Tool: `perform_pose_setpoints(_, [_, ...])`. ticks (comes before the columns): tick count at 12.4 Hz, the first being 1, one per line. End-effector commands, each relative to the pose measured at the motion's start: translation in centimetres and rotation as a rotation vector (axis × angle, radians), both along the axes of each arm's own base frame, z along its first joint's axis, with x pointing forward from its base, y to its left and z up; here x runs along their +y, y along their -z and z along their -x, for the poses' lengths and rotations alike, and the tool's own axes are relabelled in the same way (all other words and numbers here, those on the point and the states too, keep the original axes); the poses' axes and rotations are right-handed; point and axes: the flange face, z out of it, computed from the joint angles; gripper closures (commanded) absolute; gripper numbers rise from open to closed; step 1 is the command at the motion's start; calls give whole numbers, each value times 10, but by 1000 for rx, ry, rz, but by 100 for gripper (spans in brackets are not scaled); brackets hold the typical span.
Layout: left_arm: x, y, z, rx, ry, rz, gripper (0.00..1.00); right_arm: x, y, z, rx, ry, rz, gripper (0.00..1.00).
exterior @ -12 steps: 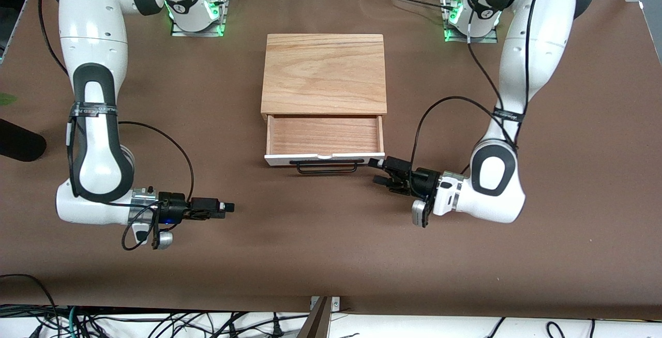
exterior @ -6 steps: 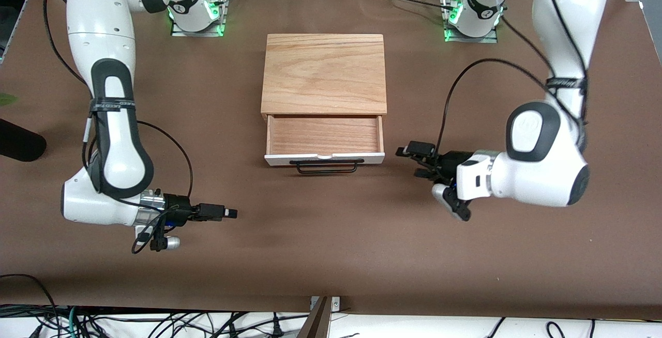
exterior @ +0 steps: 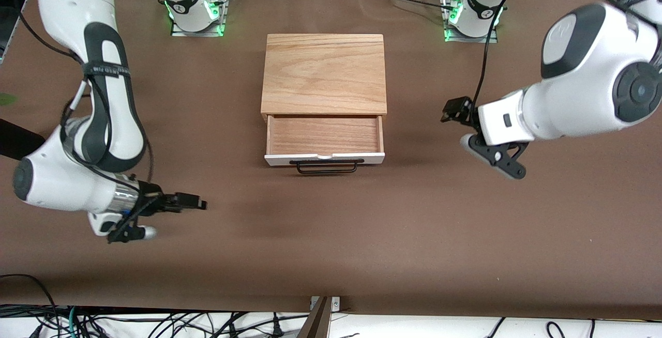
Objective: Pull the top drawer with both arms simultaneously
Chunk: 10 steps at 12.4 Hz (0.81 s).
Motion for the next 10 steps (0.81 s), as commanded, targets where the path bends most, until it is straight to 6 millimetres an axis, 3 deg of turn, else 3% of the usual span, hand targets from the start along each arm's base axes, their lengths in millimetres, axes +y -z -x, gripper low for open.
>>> perform_pose_setpoints(1, [28,-18,39,-28,-4,-135,0,-32,-50,47,7,-66,160,0])
perform_pose_setpoints(4, [58,-46,66,-81,-151,-228,0,-81,-100,68,-39,-69,279,0])
perform_pose_setpoints(7, [91,-62,85,-159,-386,-310,0,-136,-170,89,-124,-14,381,0])
perform_pose_setpoints(9, [96,-57,91,-184,-392,-299,0,-159,-190,112,-145,32,373,0])
perform_pose_setpoints(10, [99,-58,93,-182,-395,-296,0,-161,-200,118,-146,36,375,0])
